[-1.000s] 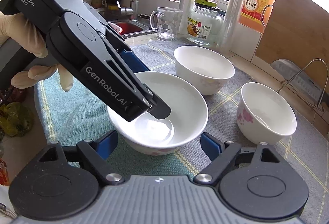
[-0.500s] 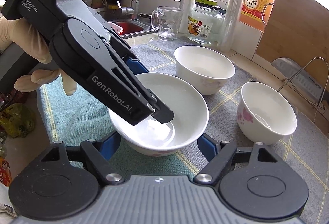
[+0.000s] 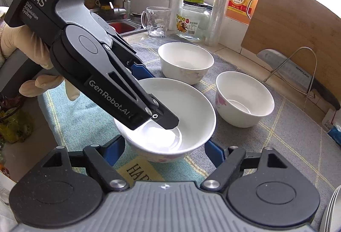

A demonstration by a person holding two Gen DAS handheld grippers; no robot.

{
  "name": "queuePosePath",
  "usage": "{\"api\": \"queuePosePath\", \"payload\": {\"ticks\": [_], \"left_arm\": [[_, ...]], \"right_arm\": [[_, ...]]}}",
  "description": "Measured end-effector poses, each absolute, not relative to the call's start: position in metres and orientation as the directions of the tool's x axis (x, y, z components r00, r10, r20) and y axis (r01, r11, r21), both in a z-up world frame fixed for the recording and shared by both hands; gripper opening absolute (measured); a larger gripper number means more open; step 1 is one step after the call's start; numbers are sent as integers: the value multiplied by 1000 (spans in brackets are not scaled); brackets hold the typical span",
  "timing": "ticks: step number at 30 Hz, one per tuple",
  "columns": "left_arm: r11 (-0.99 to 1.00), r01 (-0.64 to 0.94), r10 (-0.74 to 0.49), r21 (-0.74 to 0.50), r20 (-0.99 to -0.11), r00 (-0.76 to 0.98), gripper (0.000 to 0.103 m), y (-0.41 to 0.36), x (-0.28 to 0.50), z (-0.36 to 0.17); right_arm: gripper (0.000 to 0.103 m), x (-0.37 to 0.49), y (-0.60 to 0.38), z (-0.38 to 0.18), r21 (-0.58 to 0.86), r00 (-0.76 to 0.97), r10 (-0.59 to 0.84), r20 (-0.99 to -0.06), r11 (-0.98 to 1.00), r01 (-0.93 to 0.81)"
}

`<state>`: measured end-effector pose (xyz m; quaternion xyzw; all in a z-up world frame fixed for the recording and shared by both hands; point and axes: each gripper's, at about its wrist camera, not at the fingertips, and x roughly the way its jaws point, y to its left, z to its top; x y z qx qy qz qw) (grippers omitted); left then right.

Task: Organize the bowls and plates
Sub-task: 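Carry the white bowl with the left gripper beside the other bowls and release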

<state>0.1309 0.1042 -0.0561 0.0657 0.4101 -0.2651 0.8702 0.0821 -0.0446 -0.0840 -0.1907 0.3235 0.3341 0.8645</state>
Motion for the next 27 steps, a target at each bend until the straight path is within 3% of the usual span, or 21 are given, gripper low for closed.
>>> {"api": "queuePosePath", "payload": {"ticks": [27], "left_arm": [[776, 614, -491, -148, -753, 439, 56, 18, 145, -70]], "right_arm": [[85, 84, -125, -92, -94, 575, 358, -736, 787, -610]]}}
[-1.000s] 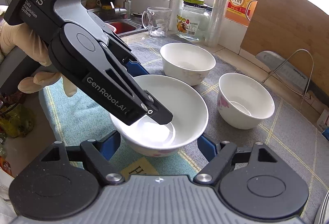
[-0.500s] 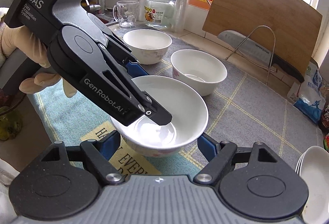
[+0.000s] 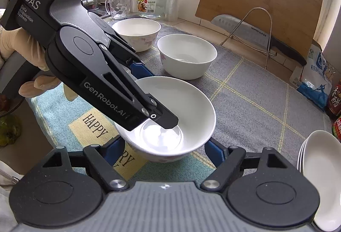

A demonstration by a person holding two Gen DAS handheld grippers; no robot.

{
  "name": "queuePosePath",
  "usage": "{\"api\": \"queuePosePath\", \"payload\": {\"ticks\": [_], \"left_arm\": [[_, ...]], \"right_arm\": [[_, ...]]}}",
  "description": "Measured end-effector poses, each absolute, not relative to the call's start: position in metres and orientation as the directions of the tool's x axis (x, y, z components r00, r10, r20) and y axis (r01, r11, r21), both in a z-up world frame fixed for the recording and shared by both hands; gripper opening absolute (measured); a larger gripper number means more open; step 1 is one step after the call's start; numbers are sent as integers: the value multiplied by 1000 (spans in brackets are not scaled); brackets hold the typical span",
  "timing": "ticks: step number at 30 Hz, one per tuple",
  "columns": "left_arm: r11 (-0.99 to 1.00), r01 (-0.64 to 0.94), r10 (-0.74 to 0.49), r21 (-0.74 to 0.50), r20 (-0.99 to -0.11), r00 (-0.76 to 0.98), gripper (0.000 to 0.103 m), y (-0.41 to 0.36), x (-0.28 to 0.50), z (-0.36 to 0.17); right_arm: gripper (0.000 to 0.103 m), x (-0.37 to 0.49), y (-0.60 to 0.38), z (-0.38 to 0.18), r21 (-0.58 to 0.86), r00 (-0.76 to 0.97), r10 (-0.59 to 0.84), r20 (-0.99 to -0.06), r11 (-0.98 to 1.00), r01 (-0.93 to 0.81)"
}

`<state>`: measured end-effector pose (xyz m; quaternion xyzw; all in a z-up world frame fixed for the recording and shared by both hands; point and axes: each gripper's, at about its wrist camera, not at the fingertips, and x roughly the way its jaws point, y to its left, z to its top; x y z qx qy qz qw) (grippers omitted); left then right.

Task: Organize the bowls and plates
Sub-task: 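Carry the white bowl with the left gripper beside the other bowls and release, then withdraw the left gripper from the bowl while the right gripper moves toward another white bowl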

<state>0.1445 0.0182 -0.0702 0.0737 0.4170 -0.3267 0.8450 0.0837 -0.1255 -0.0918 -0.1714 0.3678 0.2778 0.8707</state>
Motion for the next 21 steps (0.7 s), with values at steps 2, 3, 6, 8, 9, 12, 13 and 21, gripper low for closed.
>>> {"api": "queuePosePath", "payload": {"ticks": [2, 3, 6, 8, 9, 12, 13, 21], "left_arm": [[777, 612, -491, -151, -753, 438, 56, 18, 144, -71], [776, 612, -492, -153, -754, 436, 56, 18, 144, -71], [775, 611, -495, -158, -754, 433, 56, 19, 144, -72], [777, 610, -495, -159, -753, 433, 56, 19, 144, -72], [776, 610, -496, -160, -752, 435, 56, 19, 143, -72], [773, 613, -504, -166, -747, 433, 65, 19, 142, -72], [773, 613, -503, -162, -745, 438, 74, 19, 141, -72], [791, 599, -490, -125, -716, 498, 86, 27, 132, -61]], "right_arm": [[85, 84, -126, -92, -91, 572, 358, -738, 788, -609], [85, 84, -126, -93, -89, 571, 358, -739, 788, -609], [85, 84, -126, -93, -87, 567, 358, -742, 787, -611], [85, 84, -126, -94, -85, 565, 358, -743, 787, -611], [85, 84, -126, -94, -87, 565, 357, -744, 787, -611], [86, 83, -126, -95, -91, 566, 356, -744, 785, -613], [91, 82, -126, -95, -97, 570, 354, -742, 784, -613], [103, 80, -132, -85, -82, 583, 380, -718, 786, -613]]}}
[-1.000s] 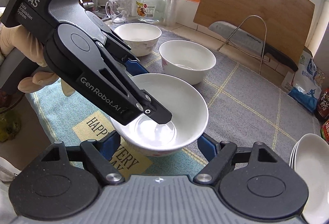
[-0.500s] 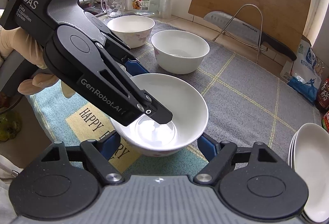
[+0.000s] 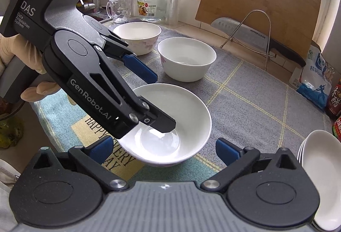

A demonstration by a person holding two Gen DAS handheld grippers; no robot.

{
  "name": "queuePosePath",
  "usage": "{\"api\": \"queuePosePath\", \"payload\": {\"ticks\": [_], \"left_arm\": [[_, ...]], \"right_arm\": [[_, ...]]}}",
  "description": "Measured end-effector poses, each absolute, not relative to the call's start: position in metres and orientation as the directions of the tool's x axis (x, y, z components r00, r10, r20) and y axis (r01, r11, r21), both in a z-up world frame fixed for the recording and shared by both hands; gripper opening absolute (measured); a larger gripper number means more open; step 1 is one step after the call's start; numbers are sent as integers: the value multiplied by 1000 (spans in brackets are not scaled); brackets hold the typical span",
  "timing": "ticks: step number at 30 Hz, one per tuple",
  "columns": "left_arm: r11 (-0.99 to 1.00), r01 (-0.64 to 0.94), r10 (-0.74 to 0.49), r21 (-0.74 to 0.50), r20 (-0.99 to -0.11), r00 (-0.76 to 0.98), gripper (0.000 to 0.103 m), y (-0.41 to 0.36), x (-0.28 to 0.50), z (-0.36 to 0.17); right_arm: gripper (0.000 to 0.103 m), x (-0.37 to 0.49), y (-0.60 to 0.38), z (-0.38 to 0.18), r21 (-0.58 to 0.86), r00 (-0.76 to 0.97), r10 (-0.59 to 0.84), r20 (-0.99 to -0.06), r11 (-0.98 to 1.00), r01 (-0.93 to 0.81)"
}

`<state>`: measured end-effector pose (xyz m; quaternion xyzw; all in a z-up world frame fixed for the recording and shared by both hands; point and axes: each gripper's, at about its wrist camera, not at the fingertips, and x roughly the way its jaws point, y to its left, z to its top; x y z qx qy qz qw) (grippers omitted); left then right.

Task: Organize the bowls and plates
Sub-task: 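Withdraw the left gripper from the bowl while the right gripper moves toward another white bowl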

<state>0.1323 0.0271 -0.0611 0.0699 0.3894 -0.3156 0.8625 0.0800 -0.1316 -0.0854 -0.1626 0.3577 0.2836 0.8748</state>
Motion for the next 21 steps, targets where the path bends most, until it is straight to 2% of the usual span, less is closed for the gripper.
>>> {"api": "queuePosePath", "payload": {"ticks": [5, 7, 15, 21], "left_arm": [[821, 562, -467, -102, -685, 558, 88, 40, 128, -50], [838, 538, -447, -87, -674, 588, 93, 46, 127, -47], [884, 462, -392, -78, -662, 639, 94, 64, 136, -48], [903, 427, -351, -45, -651, 673, 94, 69, 149, -53]], "right_arm": [[103, 79, -134, -75, -64, 587, 402, -703, 786, -615], [103, 80, -134, -72, -72, 593, 402, -698, 784, -617], [103, 93, -133, -64, -37, 581, 431, -690, 781, -623], [103, 113, -129, -61, -85, 598, 391, -699, 785, -613]]}}
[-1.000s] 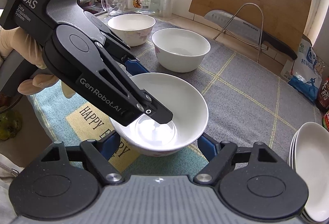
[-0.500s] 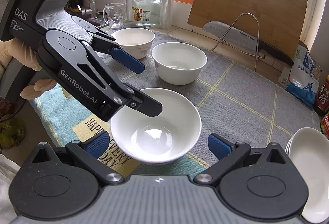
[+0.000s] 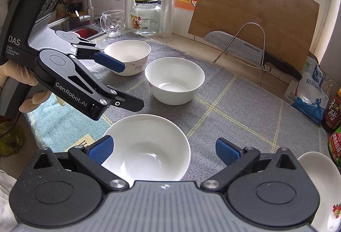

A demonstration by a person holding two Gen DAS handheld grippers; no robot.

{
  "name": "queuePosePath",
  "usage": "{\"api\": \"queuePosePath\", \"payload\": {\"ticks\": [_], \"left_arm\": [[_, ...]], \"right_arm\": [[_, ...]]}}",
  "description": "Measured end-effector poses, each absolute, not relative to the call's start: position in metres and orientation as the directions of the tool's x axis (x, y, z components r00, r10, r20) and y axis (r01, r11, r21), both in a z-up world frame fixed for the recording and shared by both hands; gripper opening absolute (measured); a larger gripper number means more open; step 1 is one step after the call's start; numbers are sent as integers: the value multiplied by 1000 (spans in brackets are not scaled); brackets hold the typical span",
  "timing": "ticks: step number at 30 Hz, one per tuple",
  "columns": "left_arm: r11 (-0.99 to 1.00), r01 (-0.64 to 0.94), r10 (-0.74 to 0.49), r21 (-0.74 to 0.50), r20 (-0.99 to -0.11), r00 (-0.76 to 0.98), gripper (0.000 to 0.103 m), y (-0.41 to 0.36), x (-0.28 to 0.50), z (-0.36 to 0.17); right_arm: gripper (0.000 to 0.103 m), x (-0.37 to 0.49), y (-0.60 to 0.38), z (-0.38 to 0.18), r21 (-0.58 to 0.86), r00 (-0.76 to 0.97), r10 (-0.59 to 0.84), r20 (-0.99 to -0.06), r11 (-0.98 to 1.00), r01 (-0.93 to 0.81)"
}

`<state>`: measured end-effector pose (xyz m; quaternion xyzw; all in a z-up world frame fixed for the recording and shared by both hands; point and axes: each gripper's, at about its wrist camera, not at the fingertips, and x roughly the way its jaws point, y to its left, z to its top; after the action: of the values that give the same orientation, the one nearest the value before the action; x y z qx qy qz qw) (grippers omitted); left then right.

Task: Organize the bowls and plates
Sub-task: 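Withdraw the left gripper from the bowl while the right gripper moves toward another white bowl, then lower the right gripper into the white bowl and grasp its rim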

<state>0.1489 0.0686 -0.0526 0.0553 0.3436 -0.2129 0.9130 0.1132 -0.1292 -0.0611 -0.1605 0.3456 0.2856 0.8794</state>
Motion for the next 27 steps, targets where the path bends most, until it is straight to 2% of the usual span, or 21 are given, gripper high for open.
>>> {"api": "queuePosePath", "payload": {"ticks": [10, 27], "left_arm": [[921, 390, -289, 14, -648, 705, 93, 71, 173, -69], [910, 410, -274, 65, -646, 712, 91, 58, 194, -82]], "right_arm": [[103, 155, -125, -59, -80, 577, 392, -717, 775, -627], [103, 229, -117, -65, 17, 492, 455, -742, 747, -665]]}}
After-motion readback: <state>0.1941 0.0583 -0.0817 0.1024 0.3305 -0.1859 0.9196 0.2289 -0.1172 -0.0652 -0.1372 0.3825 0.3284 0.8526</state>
